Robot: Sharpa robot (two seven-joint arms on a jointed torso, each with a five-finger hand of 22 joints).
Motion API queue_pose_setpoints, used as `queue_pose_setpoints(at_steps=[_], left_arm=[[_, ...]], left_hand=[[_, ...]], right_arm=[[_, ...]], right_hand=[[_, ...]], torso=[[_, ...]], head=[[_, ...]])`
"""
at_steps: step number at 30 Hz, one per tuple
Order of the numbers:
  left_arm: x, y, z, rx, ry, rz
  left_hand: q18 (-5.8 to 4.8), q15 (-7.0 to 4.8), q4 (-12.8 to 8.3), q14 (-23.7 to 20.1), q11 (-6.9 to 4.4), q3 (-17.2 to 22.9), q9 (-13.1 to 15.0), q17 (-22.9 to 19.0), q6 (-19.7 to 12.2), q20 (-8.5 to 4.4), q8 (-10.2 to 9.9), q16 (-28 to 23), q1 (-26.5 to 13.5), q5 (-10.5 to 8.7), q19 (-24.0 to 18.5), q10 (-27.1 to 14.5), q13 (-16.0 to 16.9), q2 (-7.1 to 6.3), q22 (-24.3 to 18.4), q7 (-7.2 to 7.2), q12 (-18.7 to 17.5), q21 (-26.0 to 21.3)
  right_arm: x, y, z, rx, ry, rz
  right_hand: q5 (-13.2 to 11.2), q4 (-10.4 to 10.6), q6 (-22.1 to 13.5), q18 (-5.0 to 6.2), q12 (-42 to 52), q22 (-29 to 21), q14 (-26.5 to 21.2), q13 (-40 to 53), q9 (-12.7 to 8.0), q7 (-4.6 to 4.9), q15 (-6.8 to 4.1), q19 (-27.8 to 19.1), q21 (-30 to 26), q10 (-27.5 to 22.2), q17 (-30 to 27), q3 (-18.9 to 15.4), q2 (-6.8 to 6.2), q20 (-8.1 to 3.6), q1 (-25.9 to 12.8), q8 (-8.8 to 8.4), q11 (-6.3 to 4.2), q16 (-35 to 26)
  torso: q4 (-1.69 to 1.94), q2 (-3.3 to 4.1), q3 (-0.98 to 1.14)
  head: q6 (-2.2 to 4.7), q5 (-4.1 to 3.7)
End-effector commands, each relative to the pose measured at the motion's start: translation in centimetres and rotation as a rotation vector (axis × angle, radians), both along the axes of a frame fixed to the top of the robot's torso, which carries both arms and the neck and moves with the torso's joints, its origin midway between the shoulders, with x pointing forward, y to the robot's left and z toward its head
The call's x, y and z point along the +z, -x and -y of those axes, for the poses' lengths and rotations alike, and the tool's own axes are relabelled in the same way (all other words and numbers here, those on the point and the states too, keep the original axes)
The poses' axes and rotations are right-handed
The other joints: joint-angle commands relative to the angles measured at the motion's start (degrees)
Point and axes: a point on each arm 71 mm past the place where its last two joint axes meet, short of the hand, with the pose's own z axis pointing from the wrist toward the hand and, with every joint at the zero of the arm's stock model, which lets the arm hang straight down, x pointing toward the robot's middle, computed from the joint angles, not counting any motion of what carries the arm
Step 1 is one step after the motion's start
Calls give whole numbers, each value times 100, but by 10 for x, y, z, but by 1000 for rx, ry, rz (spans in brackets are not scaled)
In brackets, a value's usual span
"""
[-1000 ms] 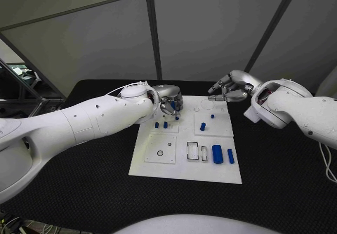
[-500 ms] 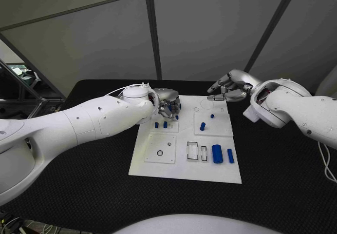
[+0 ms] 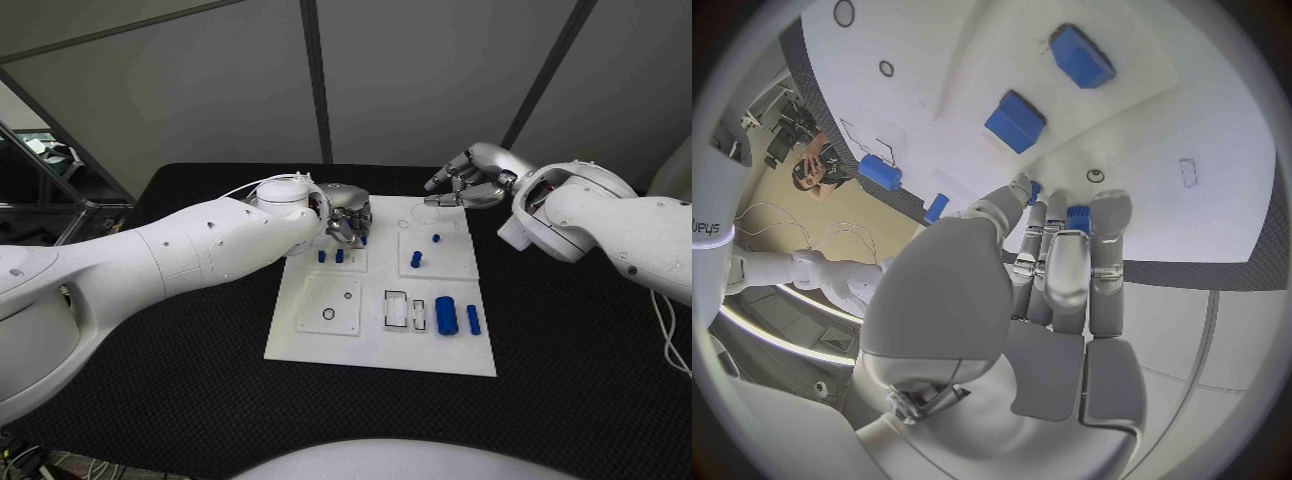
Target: Assemble the parts on the task board
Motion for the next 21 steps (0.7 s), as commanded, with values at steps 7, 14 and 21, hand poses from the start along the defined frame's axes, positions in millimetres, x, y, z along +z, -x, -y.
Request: queue_pose_setpoints(at_steps=[7,14,21], left_arm=[[-2,0,2,-4,-12,-4],[-3,0,3,-4,-19,-13],[-4,1,4,-13,-23,-22]], left_hand=[[-303,-17,-17,155,18,77,-29,26,51,13,19,50,28,-8,91,57,-38,82,141,14,19,162],[-318,-30,-59,165,0,203,-54,22,129,8,43,92,75,-6,118,141,-85,166,277,5,49,301],[-355,-68,-241,171,-46,471,-70,-58,323,-27,100,95,213,-13,190,352,-116,294,539,-6,113,570]], right_arm=[[1,-1,-2,7,1,5],[1,-1,-3,8,3,5],[1,-1,-3,9,4,3]], right_hand=[[34,-12,30,107,-15,765,164,5,9,-22,-33,146,-19,16,14,49,10,-45,-62,-19,-8,-26],[34,-12,30,107,-15,765,164,5,9,-22,-33,146,-19,16,14,49,10,-45,-62,-19,-8,-26],[36,-15,33,105,30,774,167,46,11,-23,-33,151,-13,47,25,54,13,-45,-61,-18,-9,-20]], torso=[[0,-2,0],[-5,-4,0],[0,-3,2]], head=[[-22,-38],[-20,-40],[-24,-51]])
